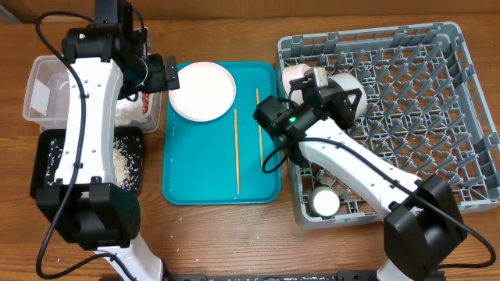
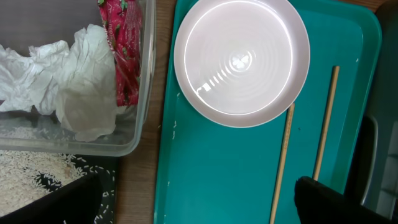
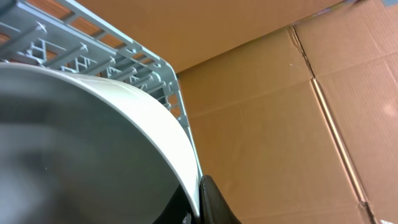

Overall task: Sort waste into correct bins and load items into the dishwasher
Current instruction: 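Lower the white bowl into the rack and open the right gripper, then reach the right gripper to the pink plate and grasp its edge, then lift the pink plate and carry it to the back of the rack, then stand the pink plate upright in the rack and release it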

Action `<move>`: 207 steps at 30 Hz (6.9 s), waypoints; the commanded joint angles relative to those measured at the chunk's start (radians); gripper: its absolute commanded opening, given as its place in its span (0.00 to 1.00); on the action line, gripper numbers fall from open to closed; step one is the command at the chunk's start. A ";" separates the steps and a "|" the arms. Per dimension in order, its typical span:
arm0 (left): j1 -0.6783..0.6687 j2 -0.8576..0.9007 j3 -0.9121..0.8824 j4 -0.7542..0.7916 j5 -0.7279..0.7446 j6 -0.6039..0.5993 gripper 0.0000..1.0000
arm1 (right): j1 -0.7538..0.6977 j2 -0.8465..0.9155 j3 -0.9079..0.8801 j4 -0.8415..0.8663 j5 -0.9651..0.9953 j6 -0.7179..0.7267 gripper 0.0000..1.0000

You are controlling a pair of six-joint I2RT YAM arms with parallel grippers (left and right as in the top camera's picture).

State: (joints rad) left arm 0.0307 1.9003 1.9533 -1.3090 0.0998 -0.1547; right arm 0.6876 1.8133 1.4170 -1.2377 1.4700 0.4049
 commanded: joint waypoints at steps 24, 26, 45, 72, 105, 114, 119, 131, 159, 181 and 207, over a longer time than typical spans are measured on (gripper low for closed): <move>0.002 -0.002 0.019 0.004 -0.006 0.005 1.00 | 0.019 0.003 -0.100 0.030 -0.156 0.097 0.04; 0.002 -0.002 0.019 0.004 -0.006 0.005 1.00 | 0.025 0.003 -0.100 0.030 -0.156 0.097 0.04; 0.002 -0.002 0.019 0.004 -0.006 0.005 1.00 | 0.161 0.003 -0.100 0.037 -0.299 0.096 0.61; 0.002 -0.002 0.019 0.004 -0.006 0.005 1.00 | 0.153 0.003 0.206 0.336 -1.075 -0.196 1.00; 0.002 -0.002 0.019 0.004 -0.006 0.005 1.00 | -0.144 0.285 0.294 0.757 -1.652 0.306 0.54; 0.002 -0.002 0.019 0.004 -0.006 0.005 1.00 | -0.082 0.427 0.415 0.683 -1.573 0.268 0.53; 0.002 -0.002 0.019 0.004 -0.006 0.005 1.00 | -0.050 0.522 0.474 0.621 -1.512 0.249 0.53; 0.002 -0.002 0.019 0.004 -0.006 0.005 1.00 | -0.037 0.579 0.476 0.621 -1.477 0.250 0.30; 0.002 -0.002 0.019 0.004 -0.006 0.005 1.00 | -0.150 0.571 1.251 -0.214 -1.272 0.058 0.04; 0.002 -0.002 0.019 0.004 -0.006 0.005 1.00 | -0.282 0.341 1.390 -0.456 -0.840 -0.033 0.04; 0.002 -0.002 0.019 0.004 -0.006 0.005 1.00 | -0.343 0.177 0.662 -0.306 -0.378 0.105 0.04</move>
State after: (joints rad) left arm 0.0307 1.9003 1.9533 -1.3094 0.0998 -0.1547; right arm 0.3767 1.9957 2.1578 -1.5940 1.0283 0.4656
